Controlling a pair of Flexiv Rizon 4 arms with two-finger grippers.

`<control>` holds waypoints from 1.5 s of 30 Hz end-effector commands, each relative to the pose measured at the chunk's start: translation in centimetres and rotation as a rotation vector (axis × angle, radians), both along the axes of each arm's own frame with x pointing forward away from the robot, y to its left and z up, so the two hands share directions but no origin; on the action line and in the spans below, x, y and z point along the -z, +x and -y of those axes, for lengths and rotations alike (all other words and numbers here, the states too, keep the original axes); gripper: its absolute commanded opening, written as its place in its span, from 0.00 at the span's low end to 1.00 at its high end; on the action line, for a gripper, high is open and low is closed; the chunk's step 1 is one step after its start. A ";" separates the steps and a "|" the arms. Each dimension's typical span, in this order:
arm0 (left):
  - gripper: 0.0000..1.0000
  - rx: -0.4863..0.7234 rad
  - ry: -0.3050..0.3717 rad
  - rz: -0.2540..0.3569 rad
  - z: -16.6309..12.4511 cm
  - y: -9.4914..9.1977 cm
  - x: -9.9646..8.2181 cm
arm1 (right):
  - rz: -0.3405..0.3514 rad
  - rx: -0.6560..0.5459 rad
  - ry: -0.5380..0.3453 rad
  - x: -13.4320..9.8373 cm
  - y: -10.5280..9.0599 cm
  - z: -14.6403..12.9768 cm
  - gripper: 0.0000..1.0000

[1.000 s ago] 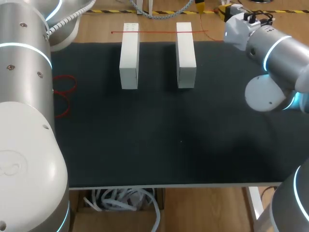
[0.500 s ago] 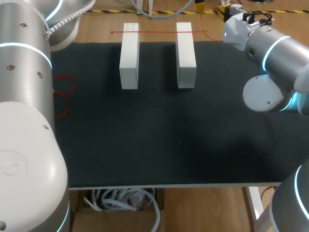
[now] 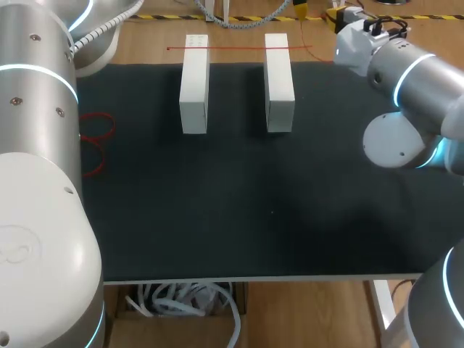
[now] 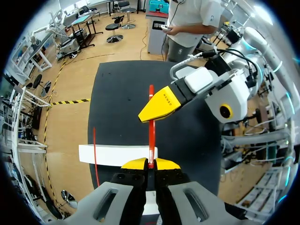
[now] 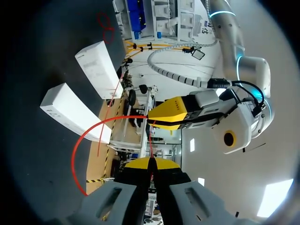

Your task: Grab the tape and strap the tape.

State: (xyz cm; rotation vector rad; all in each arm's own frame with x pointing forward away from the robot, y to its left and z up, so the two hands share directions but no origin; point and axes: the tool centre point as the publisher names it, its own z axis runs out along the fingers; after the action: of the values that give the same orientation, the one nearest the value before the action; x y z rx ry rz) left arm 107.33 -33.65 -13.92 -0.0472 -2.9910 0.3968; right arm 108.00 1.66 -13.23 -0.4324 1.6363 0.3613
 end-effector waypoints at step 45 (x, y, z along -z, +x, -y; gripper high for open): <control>0.00 0.000 0.007 -0.005 0.1 0.1 -0.2 | 0.014 -0.088 0.041 0.5 0.3 -2.7 0.00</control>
State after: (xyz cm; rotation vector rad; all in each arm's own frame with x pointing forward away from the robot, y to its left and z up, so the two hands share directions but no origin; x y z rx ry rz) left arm 107.33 -33.63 -13.93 -0.0470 -2.9910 0.3963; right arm 107.96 4.53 -13.48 -0.4332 1.6137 0.4095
